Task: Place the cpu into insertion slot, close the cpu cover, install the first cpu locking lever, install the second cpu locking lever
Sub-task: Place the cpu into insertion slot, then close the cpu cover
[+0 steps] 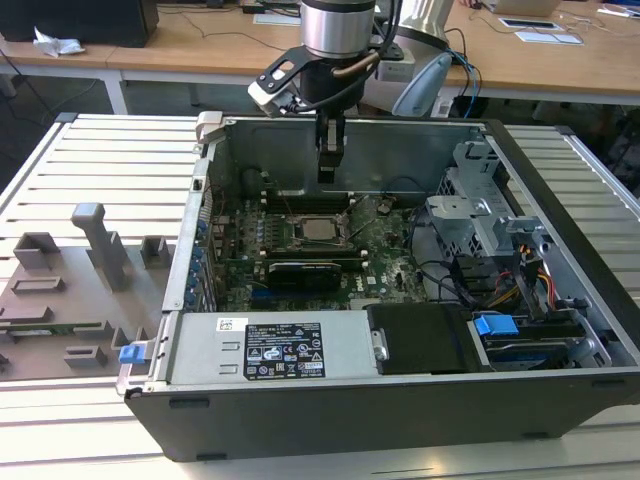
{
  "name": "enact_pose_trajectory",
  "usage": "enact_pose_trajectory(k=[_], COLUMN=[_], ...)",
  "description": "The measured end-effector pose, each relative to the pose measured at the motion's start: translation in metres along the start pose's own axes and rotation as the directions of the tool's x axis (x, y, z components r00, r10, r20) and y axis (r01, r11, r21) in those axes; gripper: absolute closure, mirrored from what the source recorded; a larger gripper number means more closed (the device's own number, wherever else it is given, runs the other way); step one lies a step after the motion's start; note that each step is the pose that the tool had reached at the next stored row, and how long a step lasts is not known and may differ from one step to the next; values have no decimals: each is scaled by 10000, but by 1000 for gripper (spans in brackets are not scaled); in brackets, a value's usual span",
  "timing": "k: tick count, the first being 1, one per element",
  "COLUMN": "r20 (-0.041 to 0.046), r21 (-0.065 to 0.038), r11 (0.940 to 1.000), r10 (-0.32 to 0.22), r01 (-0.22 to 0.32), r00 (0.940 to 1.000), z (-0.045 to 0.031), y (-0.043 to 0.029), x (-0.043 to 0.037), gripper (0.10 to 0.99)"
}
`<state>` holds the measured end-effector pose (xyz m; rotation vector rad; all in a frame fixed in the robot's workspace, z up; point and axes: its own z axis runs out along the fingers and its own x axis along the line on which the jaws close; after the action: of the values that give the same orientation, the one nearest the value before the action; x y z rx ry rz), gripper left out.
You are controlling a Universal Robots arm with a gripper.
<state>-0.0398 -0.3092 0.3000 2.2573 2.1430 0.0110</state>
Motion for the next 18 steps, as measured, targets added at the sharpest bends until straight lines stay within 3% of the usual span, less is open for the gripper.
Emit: enact_pose_trajectory(k=[7, 10, 13, 18], r20=[3, 2, 3, 17], r21=[3, 34, 49, 154], r11=[10000, 10000, 10000, 9999], r10=[-1, -1, 0, -4], r01=[1, 1, 0, 3], r00=[10000, 10000, 10000, 10000], z=[-3, 1, 2, 8], y=[16, 122, 166, 376], x=[0, 6, 9, 19], gripper=[980, 980, 980, 980])
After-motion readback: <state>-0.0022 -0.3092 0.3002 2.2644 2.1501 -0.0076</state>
